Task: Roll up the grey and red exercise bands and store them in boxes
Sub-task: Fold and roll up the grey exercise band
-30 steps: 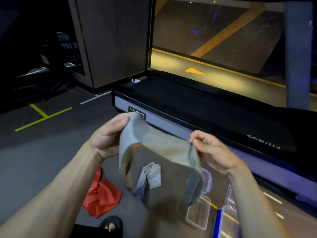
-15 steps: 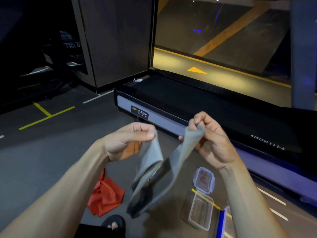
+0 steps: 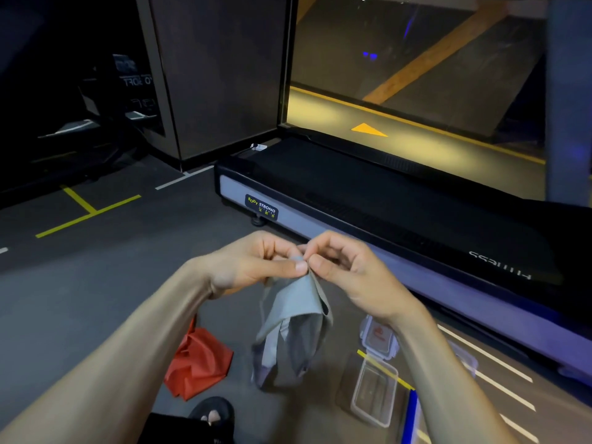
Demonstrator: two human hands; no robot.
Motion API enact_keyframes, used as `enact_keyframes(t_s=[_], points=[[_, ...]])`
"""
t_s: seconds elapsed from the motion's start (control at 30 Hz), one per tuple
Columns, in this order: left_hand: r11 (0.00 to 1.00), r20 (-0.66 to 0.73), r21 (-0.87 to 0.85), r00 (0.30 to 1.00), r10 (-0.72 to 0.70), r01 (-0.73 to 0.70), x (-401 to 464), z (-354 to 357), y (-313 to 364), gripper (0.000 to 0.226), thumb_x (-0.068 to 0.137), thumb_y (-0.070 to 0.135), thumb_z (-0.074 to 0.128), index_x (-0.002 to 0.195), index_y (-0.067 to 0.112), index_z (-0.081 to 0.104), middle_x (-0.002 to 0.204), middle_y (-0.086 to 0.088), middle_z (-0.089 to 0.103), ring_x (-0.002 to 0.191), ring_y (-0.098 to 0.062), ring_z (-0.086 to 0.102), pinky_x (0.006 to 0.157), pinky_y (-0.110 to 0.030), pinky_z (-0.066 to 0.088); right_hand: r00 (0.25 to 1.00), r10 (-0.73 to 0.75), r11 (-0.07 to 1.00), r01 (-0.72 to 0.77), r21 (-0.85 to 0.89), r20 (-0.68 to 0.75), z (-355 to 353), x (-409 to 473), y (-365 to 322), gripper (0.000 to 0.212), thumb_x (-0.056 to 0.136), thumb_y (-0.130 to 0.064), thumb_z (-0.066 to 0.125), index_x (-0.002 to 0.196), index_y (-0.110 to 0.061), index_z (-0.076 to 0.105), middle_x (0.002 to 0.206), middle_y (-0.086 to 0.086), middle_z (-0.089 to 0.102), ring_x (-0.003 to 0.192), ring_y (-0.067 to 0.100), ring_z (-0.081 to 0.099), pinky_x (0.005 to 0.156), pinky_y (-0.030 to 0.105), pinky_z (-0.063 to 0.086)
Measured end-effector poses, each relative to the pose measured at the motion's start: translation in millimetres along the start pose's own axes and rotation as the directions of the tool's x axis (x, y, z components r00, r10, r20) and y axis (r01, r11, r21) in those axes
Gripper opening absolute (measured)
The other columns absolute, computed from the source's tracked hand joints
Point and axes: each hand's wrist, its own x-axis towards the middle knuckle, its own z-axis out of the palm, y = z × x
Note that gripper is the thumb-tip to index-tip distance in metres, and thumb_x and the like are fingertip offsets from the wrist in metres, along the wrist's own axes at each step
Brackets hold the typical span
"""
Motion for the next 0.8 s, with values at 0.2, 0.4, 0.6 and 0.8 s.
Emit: enact_keyframes(t_s=[0.2,0.4,0.6,0.8], points=[[0.995,0.031,0.094,0.999,0.013,-0.016,-1,-1,-4,0.019,0.091,0.038,0.073,0.085,0.021,0.073,0.071,-0.012,0.044,0.069,-0.024,0.035,0.064,-0.028,0.035,0.996,0.033,0.991,-0.023,-0.132,0.077,-11,-1,-5,0.007,0.1,-0.014,0.064,0.1,-0.007,0.066,0.084,0.007,0.064,0.077,0.013,0.054,0.075,0.027,0.044],[0.976,0.113,0.198,0.987,-0.117,0.092,-1,-6,-25,0.026,0.095,0.031,0.07,0.104,0.006,0.073,0.095,-0.016,0.074,0.089,-0.019,0.06,0.086,-0.041,0.05,0.999,-0.014,0.993,0.008,0.122,0.048,-19,-1,-14,0.003,0.096,-0.012,0.064,0.093,-0.01,0.066,0.079,-0.005,0.061,0.077,0.009,0.056,0.074,0.019,0.044],[0.981,-0.055,0.164,0.991,0.118,-0.108,-3,1,-7,0.013,0.09,0.015,0.075,0.079,0.02,0.075,0.075,0.006,0.074,0.069,0.002,0.057,0.067,-0.016,0.046,0.986,-0.001,0.824,0.096,0.558,-0.169,-38,-1,-22,0.006,0.088,-0.021,0.062,0.089,-0.015,0.062,0.082,0.004,0.061,0.07,0.014,0.061,0.068,0.027,0.05],[0.977,-0.115,0.115,0.975,0.192,-0.179,-7,-3,3,0.02,0.082,0.02,0.085,0.069,0.019,0.07,0.064,0.002,0.062,0.059,-0.005,0.051,0.055,-0.015,0.039,0.965,-0.012,0.705,0.195,0.682,-0.263,-46,-3,-17,0.011,0.095,-0.022,0.055,0.088,-0.018,0.062,0.084,-0.001,0.06,0.07,0.012,0.058,0.064,0.025,0.052]])
